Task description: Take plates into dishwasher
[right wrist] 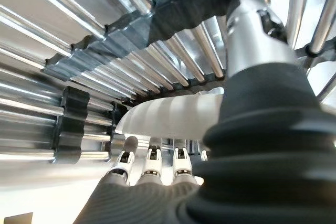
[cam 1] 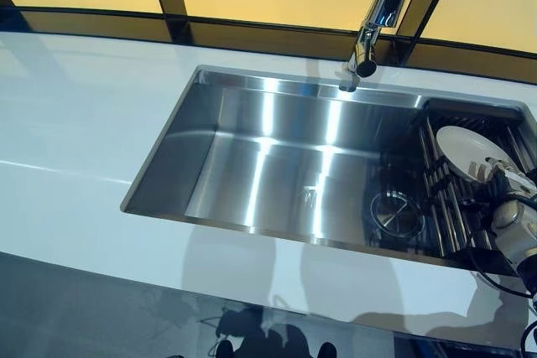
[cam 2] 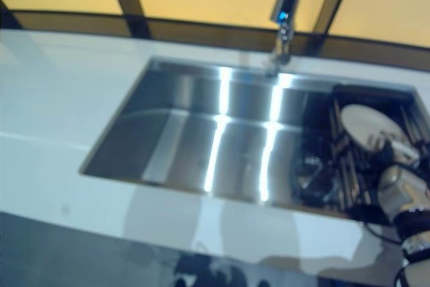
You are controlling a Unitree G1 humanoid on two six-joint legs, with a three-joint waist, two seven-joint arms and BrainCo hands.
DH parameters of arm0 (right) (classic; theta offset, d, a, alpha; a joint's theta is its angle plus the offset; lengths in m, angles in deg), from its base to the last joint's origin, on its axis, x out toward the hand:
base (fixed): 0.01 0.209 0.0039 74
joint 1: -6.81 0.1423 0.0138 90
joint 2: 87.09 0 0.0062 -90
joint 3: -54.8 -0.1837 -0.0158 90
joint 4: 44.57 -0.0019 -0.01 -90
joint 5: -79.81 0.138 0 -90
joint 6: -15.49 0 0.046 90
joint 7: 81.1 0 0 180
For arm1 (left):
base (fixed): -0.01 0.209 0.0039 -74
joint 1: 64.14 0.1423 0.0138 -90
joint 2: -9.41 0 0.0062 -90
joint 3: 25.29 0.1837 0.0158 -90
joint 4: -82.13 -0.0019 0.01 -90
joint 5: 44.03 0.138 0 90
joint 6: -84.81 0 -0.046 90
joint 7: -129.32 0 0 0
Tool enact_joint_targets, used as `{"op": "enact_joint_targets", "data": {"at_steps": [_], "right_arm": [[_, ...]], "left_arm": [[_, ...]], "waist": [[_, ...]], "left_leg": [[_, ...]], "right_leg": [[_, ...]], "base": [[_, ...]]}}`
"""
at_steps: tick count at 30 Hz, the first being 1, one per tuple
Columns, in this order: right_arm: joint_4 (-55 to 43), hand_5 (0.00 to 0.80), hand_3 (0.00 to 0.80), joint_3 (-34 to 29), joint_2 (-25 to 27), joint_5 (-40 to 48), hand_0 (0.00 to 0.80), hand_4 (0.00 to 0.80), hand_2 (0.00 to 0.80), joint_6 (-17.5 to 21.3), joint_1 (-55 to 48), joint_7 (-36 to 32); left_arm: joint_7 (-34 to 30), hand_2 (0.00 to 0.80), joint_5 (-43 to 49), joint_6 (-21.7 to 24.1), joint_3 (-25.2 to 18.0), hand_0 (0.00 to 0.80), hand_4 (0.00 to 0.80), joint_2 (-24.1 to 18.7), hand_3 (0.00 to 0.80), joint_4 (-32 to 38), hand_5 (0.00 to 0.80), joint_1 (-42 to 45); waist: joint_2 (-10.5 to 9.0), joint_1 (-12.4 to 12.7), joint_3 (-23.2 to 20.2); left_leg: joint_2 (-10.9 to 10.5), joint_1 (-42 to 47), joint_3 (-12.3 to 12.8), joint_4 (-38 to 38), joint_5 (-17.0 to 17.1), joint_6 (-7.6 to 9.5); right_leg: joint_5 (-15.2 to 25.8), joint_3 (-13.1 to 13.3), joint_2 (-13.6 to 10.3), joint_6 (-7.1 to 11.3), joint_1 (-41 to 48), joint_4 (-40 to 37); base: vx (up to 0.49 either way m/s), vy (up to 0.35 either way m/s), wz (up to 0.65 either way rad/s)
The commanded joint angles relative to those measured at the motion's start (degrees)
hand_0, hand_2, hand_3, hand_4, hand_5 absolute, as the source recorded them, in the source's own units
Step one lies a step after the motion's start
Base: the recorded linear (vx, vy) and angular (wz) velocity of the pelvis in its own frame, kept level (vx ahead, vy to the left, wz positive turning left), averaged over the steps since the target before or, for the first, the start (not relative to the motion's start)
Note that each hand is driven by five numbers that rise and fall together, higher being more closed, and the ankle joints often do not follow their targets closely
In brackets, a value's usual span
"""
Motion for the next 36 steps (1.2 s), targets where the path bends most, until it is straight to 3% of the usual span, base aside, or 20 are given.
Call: {"op": "enact_joint_targets", "data": {"at_steps": [1, 16, 19, 20, 26, 36], "right_arm": [[1.3, 0.0, 0.0, 1.6, 5.3, 0.7, 0.0, 0.0, 0.0, -0.4, 4.6, 2.7], [1.5, 0.0, 0.0, 1.7, 5.8, 0.0, 0.0, 0.0, 0.0, 0.3, 4.2, 2.2], [1.2, 0.182, 0.182, 1.9, 6.0, -0.2, 0.182, 0.182, 0.182, 0.2, 4.4, 1.8], [1.2, 0.182, 0.182, 1.9, 6.0, -0.2, 0.182, 0.182, 0.182, 0.2, 4.4, 1.8], [1.4, 0.38, 0.38, 2.3, 6.4, -0.5, 0.38, 0.38, 0.38, 0.9, 4.8, 1.7], [1.2, 0.42, 0.42, 2.2, 6.5, -0.1, 0.42, 0.42, 0.42, 2.0, 4.4, 2.1]], "left_arm": [[0.1, 0.0, -1.4, 0.8, 2.3, 0.0, 0.0, -0.1, 0.0, 0.9, 0.0, 2.2], [0.4, 0.0, -1.4, 1.3, 2.2, 0.0, 0.0, 0.4, 0.0, 0.7, 0.0, 3.3], [0.4, 0.0, -1.6, 1.0, 2.2, 0.0, 0.0, 0.3, 0.0, 1.0, 0.0, 3.3], [0.4, 0.0, -1.7, 1.0, 2.2, 0.0, 0.0, 0.3, 0.0, 1.0, 0.0, 3.3], [0.3, 0.0, -1.8, 1.4, 2.3, 0.0, 0.0, 0.4, 0.0, 0.7, 0.0, 3.4], [0.3, 0.0, -1.9, 1.5, 2.5, 0.0, 0.0, 0.5, 0.0, 0.8, 0.0, 3.4]], "waist": [[-0.96, 1.3, -2.0], [-0.46, 1.0, -2.6], [-0.38, 0.8, -2.6], [-0.37, 0.8, -2.6], [-0.28, 0.7, -2.6], [-0.35, 0.5, -2.5]], "left_leg": [[-2.1, -3.4, 2.5, 1.1, 1.1, 4.32], [-1.6, -2.9, 2.6, 1.1, 1.4, 3.82], [-1.6, -2.9, 2.7, 1.0, 1.6, 3.72], [-1.6, -2.9, 2.7, 1.0, 1.6, 3.7], [-1.6, -2.8, 2.9, 0.9, 1.6, 3.67], [-1.6, -2.8, 3.0, 0.7, 1.6, 3.73]], "right_leg": [[-10.4, 0.4, 4.9, -4.12, -2.1, 11.1], [-11.0, -0.1, 5.1, -4.61, -1.8, 11.5], [-10.9, -0.1, 5.1, -4.61, -1.8, 11.4], [-10.9, -0.1, 5.1, -4.61, -1.8, 11.4], [-10.7, 0.1, 5.2, -4.62, -1.9, 11.1], [-10.7, 0.2, 5.3, -4.61, -2.2, 11.2]], "base": [[0.0, 0.0, 0.0], [0.001, -0.006, 0.01], [0.0, 0.0, 0.0], [0.0, 0.0, 0.0], [0.0, 0.0, 0.0], [0.0, 0.0, 0.0]]}}
